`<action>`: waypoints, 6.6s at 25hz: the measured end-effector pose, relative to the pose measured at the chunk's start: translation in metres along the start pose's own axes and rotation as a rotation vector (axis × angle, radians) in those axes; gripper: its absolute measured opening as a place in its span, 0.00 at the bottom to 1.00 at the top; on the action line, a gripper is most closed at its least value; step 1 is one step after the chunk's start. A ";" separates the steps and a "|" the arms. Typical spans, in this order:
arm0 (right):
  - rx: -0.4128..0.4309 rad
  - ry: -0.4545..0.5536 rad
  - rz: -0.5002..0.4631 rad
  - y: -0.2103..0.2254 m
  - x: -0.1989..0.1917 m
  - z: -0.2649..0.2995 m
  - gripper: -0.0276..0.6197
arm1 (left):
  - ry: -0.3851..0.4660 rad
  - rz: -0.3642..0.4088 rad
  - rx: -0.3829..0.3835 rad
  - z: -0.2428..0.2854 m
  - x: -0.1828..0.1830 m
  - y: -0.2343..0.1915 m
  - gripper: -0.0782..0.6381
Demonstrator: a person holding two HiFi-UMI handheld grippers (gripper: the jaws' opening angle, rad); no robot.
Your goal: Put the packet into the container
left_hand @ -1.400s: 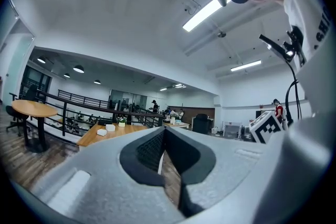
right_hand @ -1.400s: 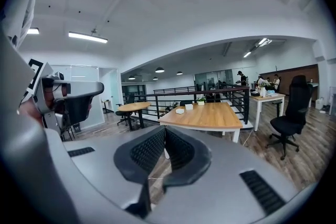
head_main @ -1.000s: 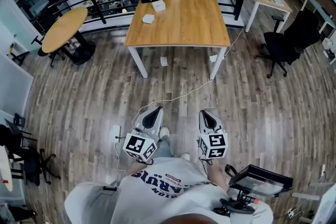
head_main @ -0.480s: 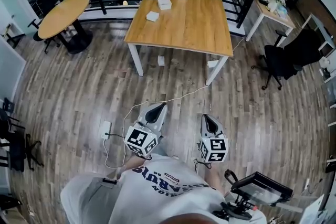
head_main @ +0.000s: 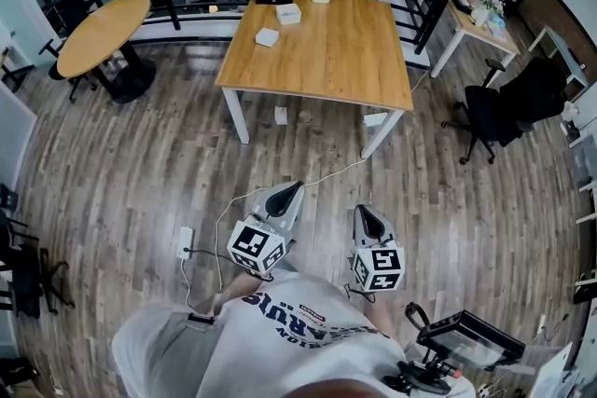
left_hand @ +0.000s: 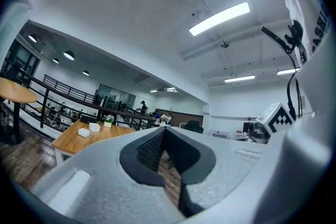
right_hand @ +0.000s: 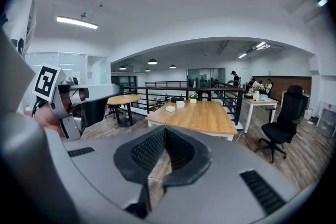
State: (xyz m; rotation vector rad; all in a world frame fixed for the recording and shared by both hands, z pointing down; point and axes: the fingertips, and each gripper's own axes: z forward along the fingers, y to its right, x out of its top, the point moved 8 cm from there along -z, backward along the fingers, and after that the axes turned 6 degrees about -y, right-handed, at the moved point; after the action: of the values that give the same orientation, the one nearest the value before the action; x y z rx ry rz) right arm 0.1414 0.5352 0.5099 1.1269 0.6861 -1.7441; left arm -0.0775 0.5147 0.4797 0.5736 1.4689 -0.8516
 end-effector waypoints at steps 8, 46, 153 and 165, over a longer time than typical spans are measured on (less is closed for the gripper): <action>0.000 -0.011 -0.028 -0.010 0.032 0.038 0.06 | 0.016 -0.013 -0.030 0.019 0.011 -0.044 0.11; 0.136 -0.034 -0.086 -0.126 0.102 0.208 0.06 | -0.003 -0.045 0.020 -0.031 -0.005 -0.231 0.11; -0.020 -0.053 0.001 0.252 0.275 0.610 0.06 | -0.050 -0.007 0.007 0.499 0.083 -0.472 0.11; 0.029 -0.032 0.035 0.228 0.343 0.685 0.06 | -0.029 0.011 0.041 0.527 0.109 -0.574 0.11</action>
State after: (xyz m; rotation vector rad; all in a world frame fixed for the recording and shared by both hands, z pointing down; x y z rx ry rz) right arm 0.0246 -0.2551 0.4967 1.1222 0.6198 -1.7438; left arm -0.2135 -0.2601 0.4954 0.5968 1.4239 -0.8798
